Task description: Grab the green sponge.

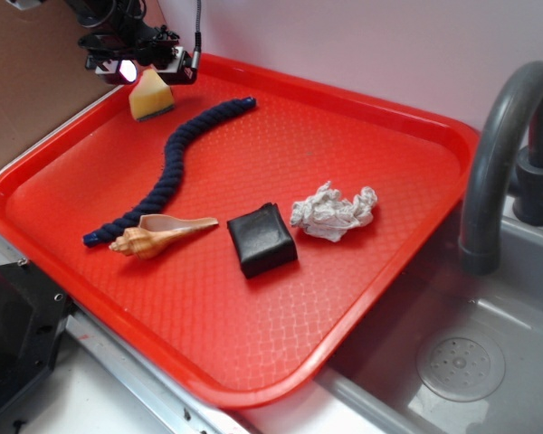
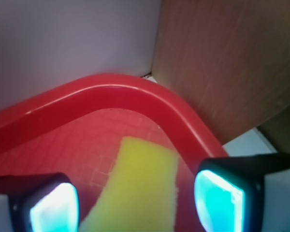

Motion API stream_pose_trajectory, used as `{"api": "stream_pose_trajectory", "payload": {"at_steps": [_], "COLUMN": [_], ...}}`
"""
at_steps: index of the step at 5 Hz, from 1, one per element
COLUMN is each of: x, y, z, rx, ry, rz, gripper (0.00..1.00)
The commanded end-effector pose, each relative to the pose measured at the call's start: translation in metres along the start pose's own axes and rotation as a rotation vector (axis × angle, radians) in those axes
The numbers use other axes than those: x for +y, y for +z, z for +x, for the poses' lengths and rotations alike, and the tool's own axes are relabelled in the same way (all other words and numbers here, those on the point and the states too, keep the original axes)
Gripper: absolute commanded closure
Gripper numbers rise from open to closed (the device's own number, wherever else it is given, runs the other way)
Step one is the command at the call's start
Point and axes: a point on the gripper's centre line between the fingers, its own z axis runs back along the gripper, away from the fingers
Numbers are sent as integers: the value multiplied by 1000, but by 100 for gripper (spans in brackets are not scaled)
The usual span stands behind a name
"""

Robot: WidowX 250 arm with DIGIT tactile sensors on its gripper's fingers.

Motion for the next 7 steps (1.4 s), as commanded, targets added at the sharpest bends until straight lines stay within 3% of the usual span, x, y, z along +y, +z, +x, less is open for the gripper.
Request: {"api": "stream_pose_trajectory", "payload": {"at_steps": [1,3,4,6,7], "x": [10,11,10,12,5], "y": [5,-5,-4,16,62], "z": [12,8,9,8,10], "rx": [43,93,91,110,135], "ry": [15,1,10,19,-1], "rz": [-40,-8,3,35,41], "gripper": [0,0,100,100,100]}}
